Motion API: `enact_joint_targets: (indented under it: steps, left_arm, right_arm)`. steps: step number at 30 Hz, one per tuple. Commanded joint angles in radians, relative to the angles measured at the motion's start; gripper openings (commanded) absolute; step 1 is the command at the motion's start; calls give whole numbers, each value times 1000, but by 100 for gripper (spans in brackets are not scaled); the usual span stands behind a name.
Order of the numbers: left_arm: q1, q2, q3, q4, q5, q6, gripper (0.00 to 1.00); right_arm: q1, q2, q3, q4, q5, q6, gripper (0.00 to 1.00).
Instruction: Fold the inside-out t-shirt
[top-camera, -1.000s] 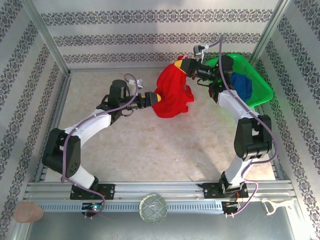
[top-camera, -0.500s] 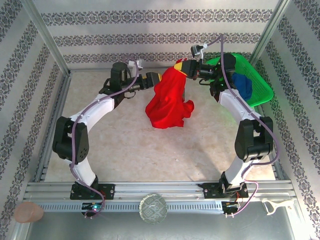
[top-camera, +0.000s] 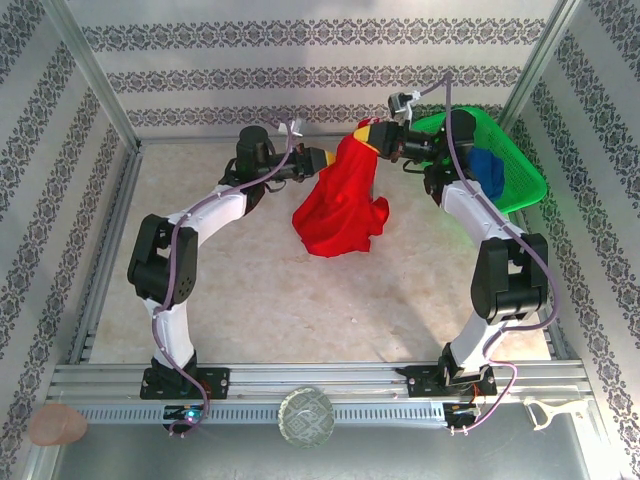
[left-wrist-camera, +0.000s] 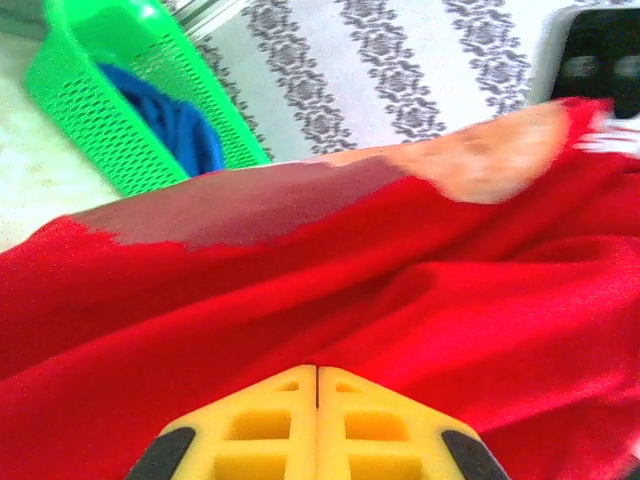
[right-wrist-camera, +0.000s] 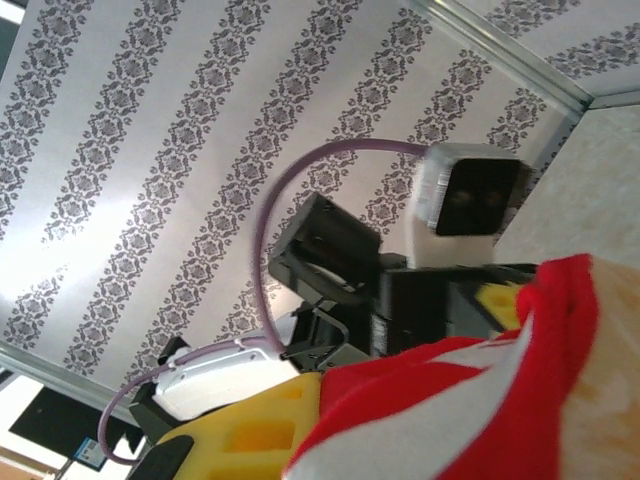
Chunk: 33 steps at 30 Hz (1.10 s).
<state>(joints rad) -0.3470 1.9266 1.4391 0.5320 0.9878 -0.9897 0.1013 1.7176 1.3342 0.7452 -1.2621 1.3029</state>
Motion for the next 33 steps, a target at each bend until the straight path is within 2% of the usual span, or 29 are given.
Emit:
enact_joint_targets:
  steps: [1, 5, 8, 10, 11, 14, 17, 21, 24, 26, 27, 31, 33]
  left_arm:
    - [2, -64, 15, 137, 7, -74, 0]
    - [42, -146, 14, 169, -78, -105, 0]
    - [64, -169, 89, 177, -82, -138, 0]
    - [69, -178, 145, 157, -79, -136, 0]
    - [69, -181, 170, 143, -71, -130, 0]
    - [69, -194, 189, 128, -62, -122, 0]
    - [69, -216, 126, 122, -60, -106, 0]
    - [68, -247, -19, 127, -32, -89, 0]
    - [65, -281, -155, 145, -22, -85, 0]
    - [65, -312, -243, 141, -29, -74, 0]
    - [65, -328, -283, 134, -39, -62, 0]
    - [60, -365, -379, 104, -56, -31, 0]
    - [54, -373, -407, 108, -51, -32, 0]
  right_arm:
    - [-30, -51, -31, 28, 39, -40, 0]
    - [-79, -73, -82, 3, 91, -67, 0]
    - [-99, -76, -92, -57, 115, -92, 0]
    - [-105, -82, -91, -101, 136, -121, 4]
    - [-109, -89, -93, -135, 159, -142, 7]
    - [-109, -110, -105, -193, 198, -191, 33]
    - [-106, -129, -142, -202, 226, -210, 42]
    - [-104, -171, -231, -235, 289, -246, 46]
    - [-105, -224, -312, -286, 369, -287, 45]
    - [-105, -253, -350, -336, 420, -317, 38]
    - [-104, -266, -366, -370, 443, -331, 37]
    - [-100, -296, -373, -533, 513, -406, 49]
    - [-97, -312, -368, -607, 544, -449, 50]
